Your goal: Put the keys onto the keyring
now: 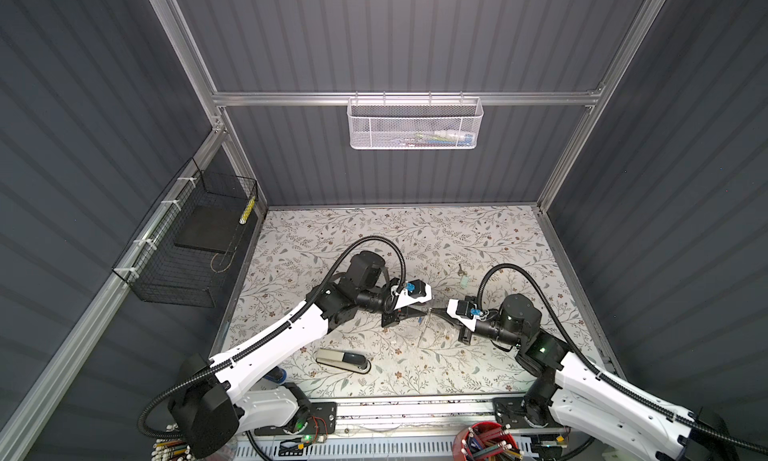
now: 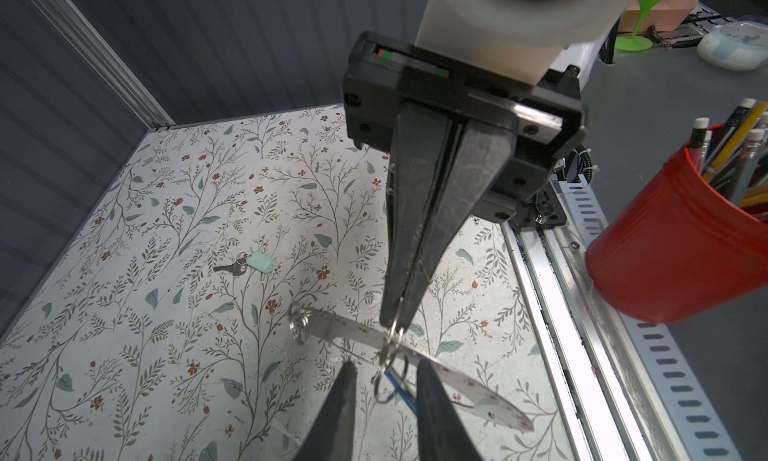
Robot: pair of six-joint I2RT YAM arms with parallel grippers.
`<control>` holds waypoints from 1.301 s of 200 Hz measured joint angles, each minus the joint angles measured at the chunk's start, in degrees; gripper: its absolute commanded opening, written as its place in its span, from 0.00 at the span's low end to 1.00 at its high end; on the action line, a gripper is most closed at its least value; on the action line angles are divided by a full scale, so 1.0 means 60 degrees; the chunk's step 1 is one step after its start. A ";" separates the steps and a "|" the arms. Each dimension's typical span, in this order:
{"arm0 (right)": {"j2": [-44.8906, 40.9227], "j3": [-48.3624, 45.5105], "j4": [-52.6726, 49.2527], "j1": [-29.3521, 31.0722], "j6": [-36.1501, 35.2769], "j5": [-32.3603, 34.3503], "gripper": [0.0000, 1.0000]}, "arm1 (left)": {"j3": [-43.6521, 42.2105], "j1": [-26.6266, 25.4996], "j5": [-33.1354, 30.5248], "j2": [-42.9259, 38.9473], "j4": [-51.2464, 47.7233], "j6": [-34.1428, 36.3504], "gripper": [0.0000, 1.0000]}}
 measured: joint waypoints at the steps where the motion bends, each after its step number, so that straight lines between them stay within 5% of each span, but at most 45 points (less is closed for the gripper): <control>1: 0.0000 0.0000 0.0000 0.0000 0.0004 -0.0004 0.00 | 0.0000 0.0000 0.0000 0.0000 0.0000 0.0000 0.28; 124: 0.0117 0.0000 0.0033 -0.0015 0.0076 -0.0091 0.03 | 0.0182 0.0029 0.0328 0.0393 -0.0146 0.0131 0.00; 175: -0.0080 0.0000 -0.0036 0.0000 -0.0058 0.0838 0.29 | 0.0692 0.0036 0.0058 0.0550 -0.0914 0.0226 0.00; 260: -0.0124 0.0117 -0.0135 -0.0007 -0.0215 0.1013 0.30 | 0.2393 0.0025 -0.0816 0.1552 -0.2932 0.0251 0.00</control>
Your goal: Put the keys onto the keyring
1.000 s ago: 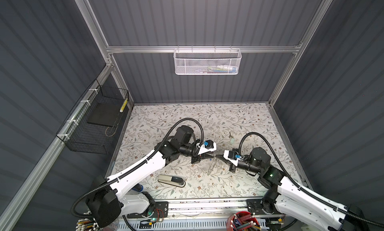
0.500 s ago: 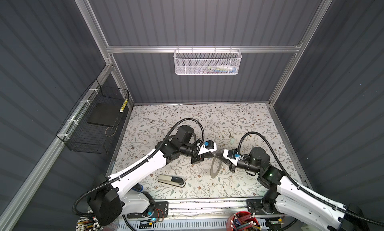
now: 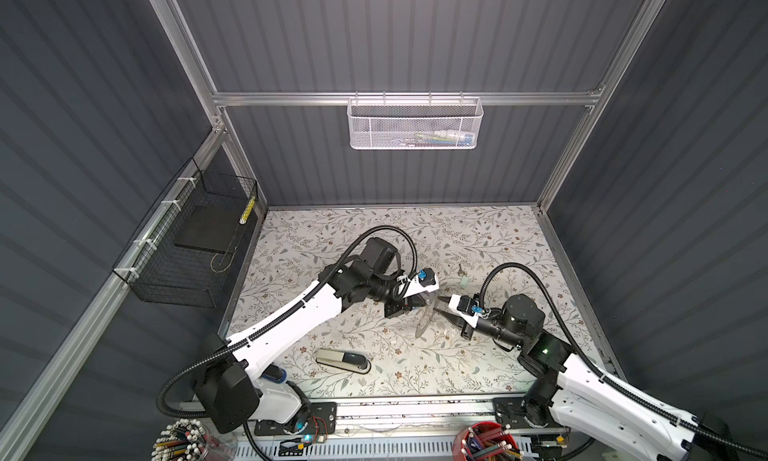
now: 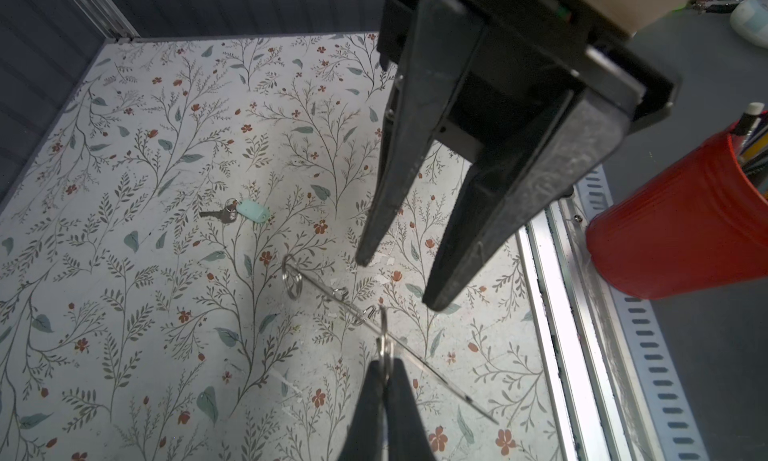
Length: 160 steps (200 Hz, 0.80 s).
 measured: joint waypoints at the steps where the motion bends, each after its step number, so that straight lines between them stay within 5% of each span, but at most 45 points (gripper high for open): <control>1: 0.0011 0.0004 0.0004 0.0000 0.0004 -0.0007 0.30 | 0.0007 0.0000 -0.0007 0.0007 -0.0018 0.0004 0.00; 94: 0.0656 0.0073 0.0710 0.0000 0.0535 -0.0328 0.24 | 0.0306 -0.0164 -0.0153 0.0098 -0.0561 0.0029 0.00; 160: 0.0831 0.0073 0.0943 0.0000 0.0692 -0.0597 0.09 | 0.0306 -0.0189 -0.0109 0.0098 -0.0565 0.0146 0.00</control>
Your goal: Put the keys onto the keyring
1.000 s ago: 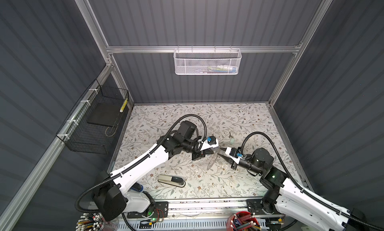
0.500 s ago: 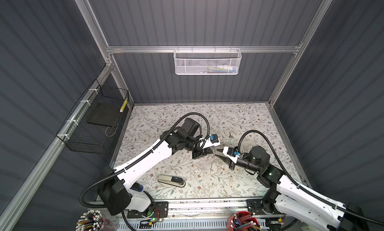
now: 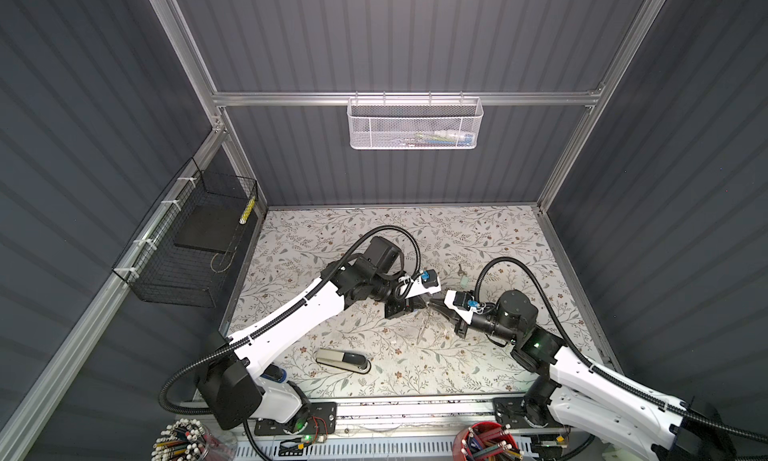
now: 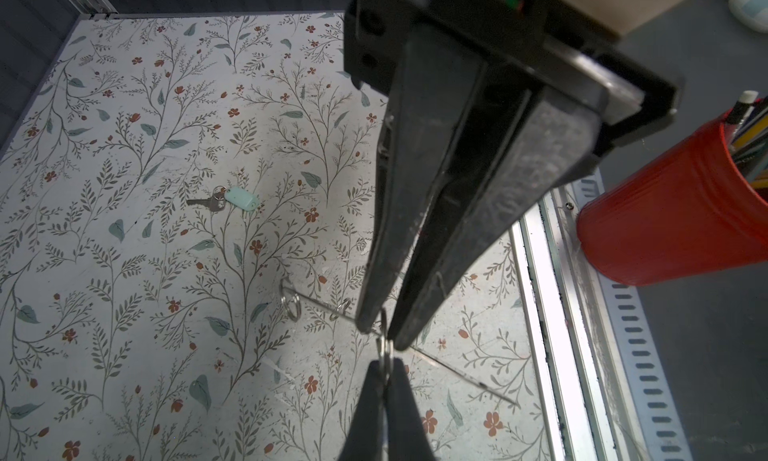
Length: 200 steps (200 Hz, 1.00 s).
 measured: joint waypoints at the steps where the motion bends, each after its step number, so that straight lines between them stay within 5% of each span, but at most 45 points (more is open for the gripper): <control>1: 0.0004 0.0000 0.0000 0.0000 -0.0018 -0.0011 0.09 | 0.0000 0.0000 0.0000 0.0000 0.0000 0.0004 0.00; 44: 0.0073 0.0000 -0.0011 -0.0022 0.0022 -0.0226 0.00 | 0.0000 0.0015 -0.0022 -0.0011 -0.0062 0.0131 0.00; 59: 0.0073 0.0000 -0.0022 -0.0036 0.0022 -0.0291 0.00 | -0.0007 0.0015 -0.0022 -0.0011 -0.0022 0.0182 0.27; 92: 0.0076 -0.0004 -0.0051 -0.0036 0.0036 -0.0288 0.00 | -0.0645 -0.0025 -0.0124 -0.0616 0.0871 -0.0102 0.42; 200: 0.0102 -0.0091 0.1100 -0.0066 0.0324 -0.0477 0.00 | -0.3053 0.0004 -0.0769 -0.2055 0.3592 -0.1807 0.41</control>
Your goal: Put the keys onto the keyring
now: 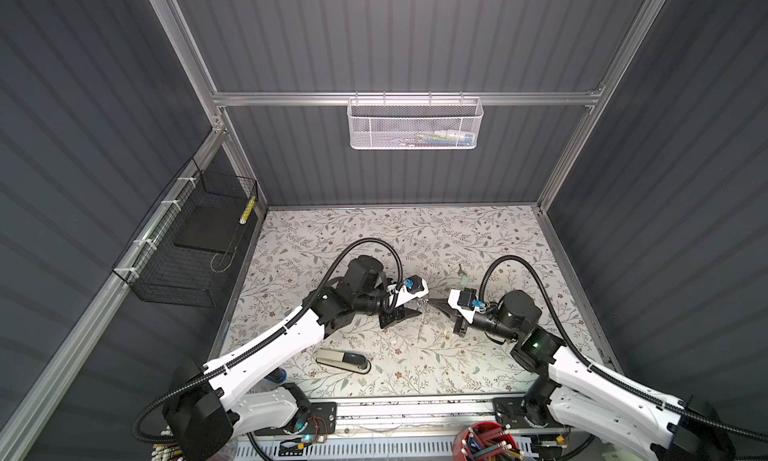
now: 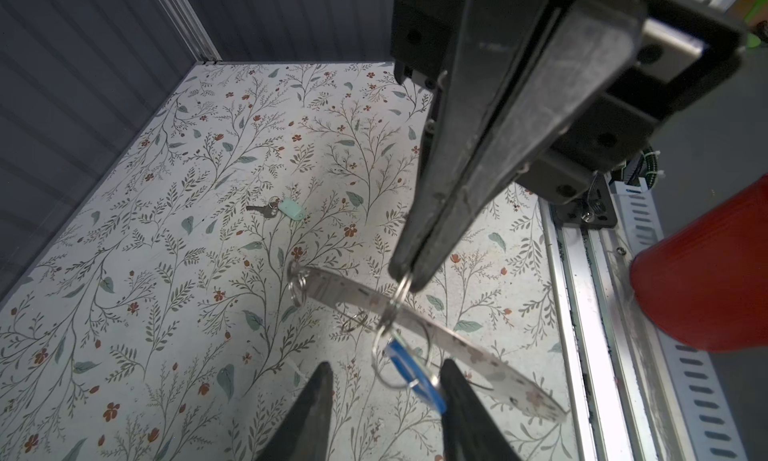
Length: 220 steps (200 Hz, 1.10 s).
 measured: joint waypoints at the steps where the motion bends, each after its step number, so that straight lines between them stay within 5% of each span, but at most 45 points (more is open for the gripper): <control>1: 0.0004 0.0000 0.0011 0.0000 0.0004 0.0000 0.00 | 0.0000 0.0000 0.0004 0.0000 0.0007 -0.0018 0.41; 112: 0.0018 -0.0058 0.0787 0.0004 0.0463 0.0153 0.00 | -0.0222 0.0000 0.0076 -0.0284 0.0430 -0.0517 0.00; 220: 0.0149 -0.0335 0.1439 0.0000 0.0816 -0.0033 0.00 | 0.0324 0.0055 0.1300 0.0685 -0.0255 -0.0200 0.03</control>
